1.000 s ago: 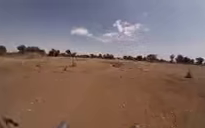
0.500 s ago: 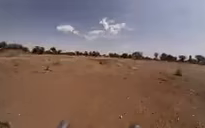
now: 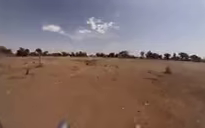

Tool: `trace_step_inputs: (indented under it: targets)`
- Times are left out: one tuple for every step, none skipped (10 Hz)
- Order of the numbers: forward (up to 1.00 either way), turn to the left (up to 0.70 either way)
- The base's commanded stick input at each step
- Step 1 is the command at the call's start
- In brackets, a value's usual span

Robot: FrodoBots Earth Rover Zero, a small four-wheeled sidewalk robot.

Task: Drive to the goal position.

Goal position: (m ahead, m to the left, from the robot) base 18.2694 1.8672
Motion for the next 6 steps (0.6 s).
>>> trace_step_inputs:
  targets:
    - [0.70, 0.00]
    - [0.70, 0.00]
    - [0.70, 0.00]
    - [0.70, 0.00]
    - [0.70, 0.00]
    - [0.70, 0.00]
